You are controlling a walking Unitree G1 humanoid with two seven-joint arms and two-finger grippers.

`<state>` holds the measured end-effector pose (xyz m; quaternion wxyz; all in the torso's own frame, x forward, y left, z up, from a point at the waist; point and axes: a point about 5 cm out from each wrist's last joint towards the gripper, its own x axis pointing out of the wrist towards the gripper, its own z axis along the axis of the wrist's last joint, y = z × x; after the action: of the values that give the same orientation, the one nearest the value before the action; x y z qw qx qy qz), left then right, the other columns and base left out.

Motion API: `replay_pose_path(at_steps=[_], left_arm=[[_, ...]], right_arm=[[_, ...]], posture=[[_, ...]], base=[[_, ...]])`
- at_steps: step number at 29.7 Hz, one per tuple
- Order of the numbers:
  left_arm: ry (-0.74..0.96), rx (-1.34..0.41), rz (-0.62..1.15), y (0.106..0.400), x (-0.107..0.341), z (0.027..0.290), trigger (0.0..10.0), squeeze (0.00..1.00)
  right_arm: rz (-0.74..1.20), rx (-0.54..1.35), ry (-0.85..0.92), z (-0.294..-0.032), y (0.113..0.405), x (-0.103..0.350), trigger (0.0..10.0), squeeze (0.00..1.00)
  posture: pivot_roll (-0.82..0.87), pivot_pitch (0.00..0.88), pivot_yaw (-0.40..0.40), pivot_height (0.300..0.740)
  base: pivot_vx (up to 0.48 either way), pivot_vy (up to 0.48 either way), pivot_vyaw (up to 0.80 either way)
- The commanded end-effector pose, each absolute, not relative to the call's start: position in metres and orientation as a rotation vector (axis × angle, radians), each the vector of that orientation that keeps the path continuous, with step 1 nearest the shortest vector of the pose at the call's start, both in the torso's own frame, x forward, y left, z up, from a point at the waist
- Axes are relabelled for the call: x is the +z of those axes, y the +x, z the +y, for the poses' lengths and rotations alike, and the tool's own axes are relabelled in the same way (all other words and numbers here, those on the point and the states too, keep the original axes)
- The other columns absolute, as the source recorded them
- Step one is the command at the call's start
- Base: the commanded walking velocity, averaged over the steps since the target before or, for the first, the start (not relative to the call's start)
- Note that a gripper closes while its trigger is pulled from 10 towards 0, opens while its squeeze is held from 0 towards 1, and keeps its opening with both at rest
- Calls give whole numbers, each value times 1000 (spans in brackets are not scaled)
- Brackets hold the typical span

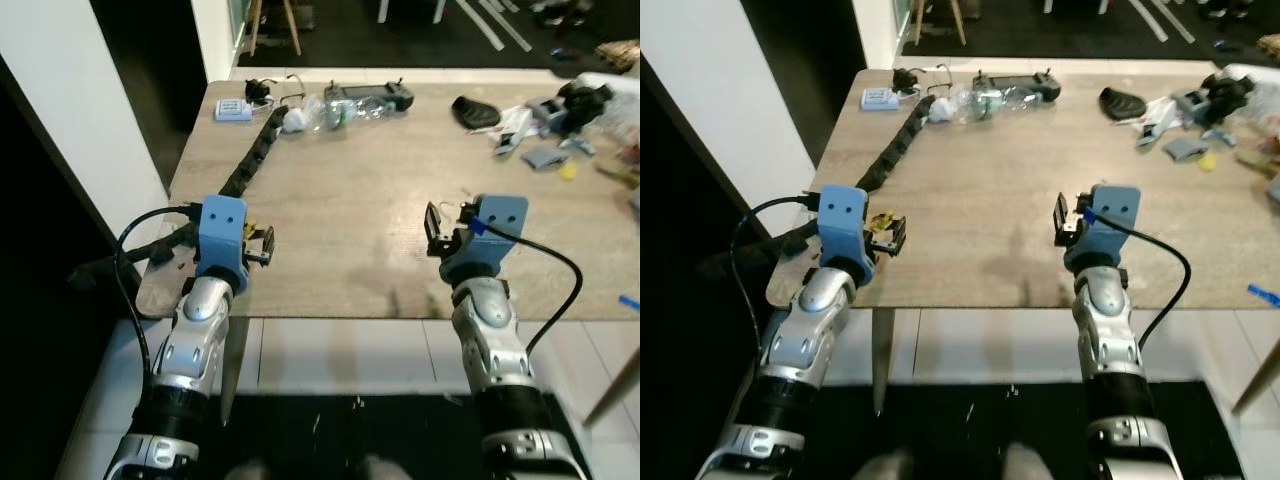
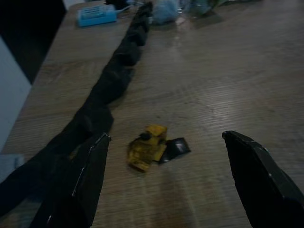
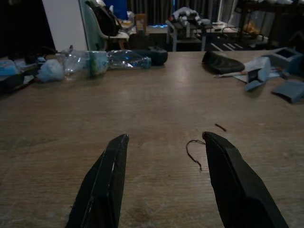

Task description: Picking trash to rubbish bin

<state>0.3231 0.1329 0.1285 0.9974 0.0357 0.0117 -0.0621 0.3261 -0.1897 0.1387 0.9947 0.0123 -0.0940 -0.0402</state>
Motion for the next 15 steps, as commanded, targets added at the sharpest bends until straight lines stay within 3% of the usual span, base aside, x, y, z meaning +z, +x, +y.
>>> replay_pose_path(at_steps=[1,7,15], left_arm=[[78,-128,27,323,128,132,10000,0],[94,-131,20,322,129,132,10000,0],[94,-133,17,322,129,131,10000,0]], right_arm=[[-182,-78,22,-190,325,137,10000,0],[-169,-51,20,-185,326,136,10000,0],[-166,-39,18,-182,326,135,10000,0]], posture=[[-80,35,-3,740],[-78,45,-6,740],[-78,51,-5,740]], base=[[0,0,0],[0,0,0],[0,-282,0]])
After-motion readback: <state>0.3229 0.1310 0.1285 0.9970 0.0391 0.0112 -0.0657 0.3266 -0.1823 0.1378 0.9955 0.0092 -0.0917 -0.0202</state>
